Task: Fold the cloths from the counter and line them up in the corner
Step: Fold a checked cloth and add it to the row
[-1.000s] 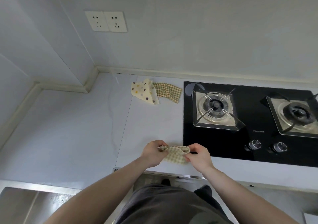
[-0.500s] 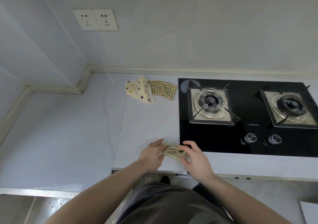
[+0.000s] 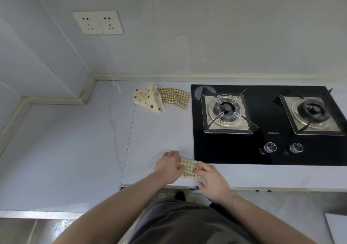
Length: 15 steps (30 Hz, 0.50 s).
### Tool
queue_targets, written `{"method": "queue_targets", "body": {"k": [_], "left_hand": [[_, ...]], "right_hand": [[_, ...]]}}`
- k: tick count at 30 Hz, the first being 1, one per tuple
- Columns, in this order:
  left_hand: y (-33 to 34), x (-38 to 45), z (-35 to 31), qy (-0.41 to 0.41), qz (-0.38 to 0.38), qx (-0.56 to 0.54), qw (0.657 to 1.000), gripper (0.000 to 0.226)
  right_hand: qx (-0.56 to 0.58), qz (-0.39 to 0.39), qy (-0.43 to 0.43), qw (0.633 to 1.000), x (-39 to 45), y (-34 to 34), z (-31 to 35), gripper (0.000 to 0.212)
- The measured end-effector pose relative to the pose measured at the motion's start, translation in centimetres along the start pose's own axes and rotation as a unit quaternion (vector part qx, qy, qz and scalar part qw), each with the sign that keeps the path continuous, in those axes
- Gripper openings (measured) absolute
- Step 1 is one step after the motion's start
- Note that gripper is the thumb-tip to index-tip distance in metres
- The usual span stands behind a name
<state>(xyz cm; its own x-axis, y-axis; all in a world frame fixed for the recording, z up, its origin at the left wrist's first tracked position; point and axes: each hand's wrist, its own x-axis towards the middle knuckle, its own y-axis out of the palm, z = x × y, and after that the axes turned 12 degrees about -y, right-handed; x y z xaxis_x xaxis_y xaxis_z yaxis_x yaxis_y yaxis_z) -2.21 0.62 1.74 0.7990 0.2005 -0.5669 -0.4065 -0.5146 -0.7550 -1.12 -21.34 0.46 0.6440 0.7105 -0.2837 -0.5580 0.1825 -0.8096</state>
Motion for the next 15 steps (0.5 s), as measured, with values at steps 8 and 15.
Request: {"method": "queue_targets", "body": {"k": [8, 15], "left_hand": [[0.3, 1.0, -1.7, 0.001, 0.064, -0.125, 0.99, 0.028], [-2.7, -3.2, -7.5, 0.034, 0.136, -0.352, 0.925, 0.007]], "right_hand": [[0.162, -0.101, 0.088, 0.978, -1.7, -0.8, 0.6, 0.042], [0.484, -0.189, 0.211, 0.828, -5.8, -6.7, -1.4, 0.076]]}}
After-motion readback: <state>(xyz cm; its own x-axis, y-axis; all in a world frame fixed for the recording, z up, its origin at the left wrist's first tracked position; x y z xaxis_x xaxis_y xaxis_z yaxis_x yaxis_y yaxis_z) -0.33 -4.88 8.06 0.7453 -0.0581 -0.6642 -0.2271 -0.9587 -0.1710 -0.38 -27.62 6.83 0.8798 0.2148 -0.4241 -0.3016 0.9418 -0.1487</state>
